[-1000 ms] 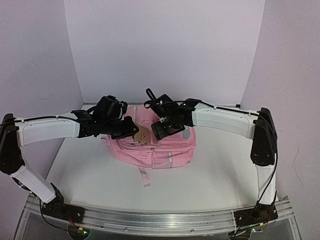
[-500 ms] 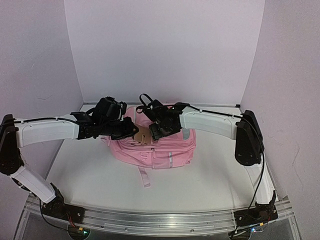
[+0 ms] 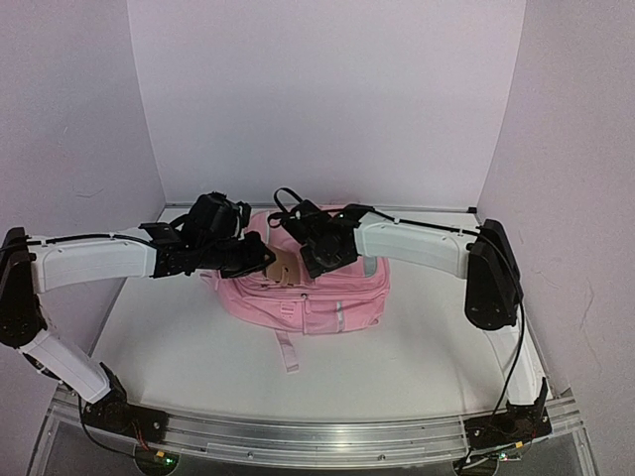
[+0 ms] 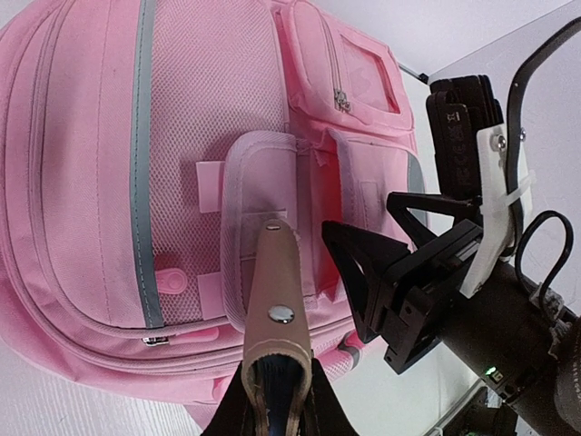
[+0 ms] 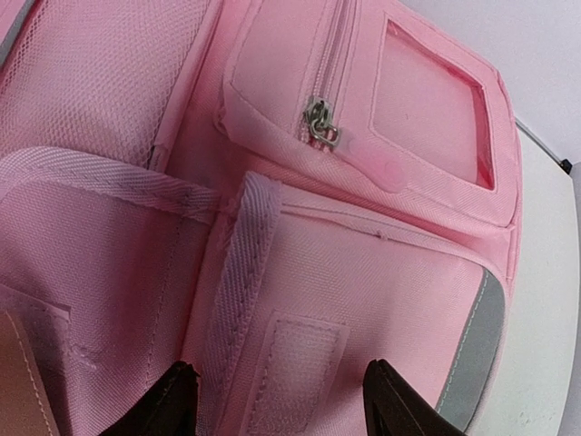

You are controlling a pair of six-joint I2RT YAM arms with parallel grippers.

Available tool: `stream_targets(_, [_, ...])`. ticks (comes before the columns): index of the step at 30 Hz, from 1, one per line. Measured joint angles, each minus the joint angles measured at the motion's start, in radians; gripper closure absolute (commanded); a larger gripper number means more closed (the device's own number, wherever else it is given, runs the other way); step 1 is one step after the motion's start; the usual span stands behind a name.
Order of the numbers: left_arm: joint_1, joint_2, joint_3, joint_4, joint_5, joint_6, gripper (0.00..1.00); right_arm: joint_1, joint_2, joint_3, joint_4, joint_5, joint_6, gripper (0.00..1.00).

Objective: Pack the student bag
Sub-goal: Place the personal item in the student bag.

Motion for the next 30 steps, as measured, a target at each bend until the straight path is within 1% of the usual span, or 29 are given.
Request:
stream_targets(3, [0.000,0.000,0.000,0.000,0.000,-0.001,1.00,0.000,-0.014,-0.004,-0.004,-0.001,-0.004,0.42])
stream_targets(7, [0.000,0.000,0.000,0.000,0.000,0.000,1.00,0.000,-0.050,-0.008,-0.014,-0.009,-0.020,0.60])
stream_targets(9, [0.000,0.000,0.000,0.000,0.000,0.000,1.00,-0.001,-0.066,-0.008,-0.013,-0.017,-0.020,0.68])
stream_targets(12, [0.000,0.000,0.001,0.003,0.001,0.000,1.00,-0.005,-0.078,-0.008,-0.013,-0.041,-0.025,0.84])
stream_targets(14, [0.000,0.001,0.002,0.007,0.004,0.000,1.00,-0.011,-0.079,-0.008,-0.012,-0.061,-0.021,0.92])
stream_targets(17, [0.000,0.006,0.011,0.008,0.007,0.002,1.00,-0.026,-0.079,-0.009,-0.012,-0.101,-0.023,1.00])
stream_targets(24, [0.000,0.022,0.029,0.049,0.041,0.028,1.00,-0.057,-0.085,-0.026,-0.007,-0.185,-0.025,1.00])
stream_targets(30, [0.000,0.064,0.034,0.151,0.081,0.051,1.00,-0.069,-0.102,-0.030,-0.012,-0.241,-0.023,1.00])
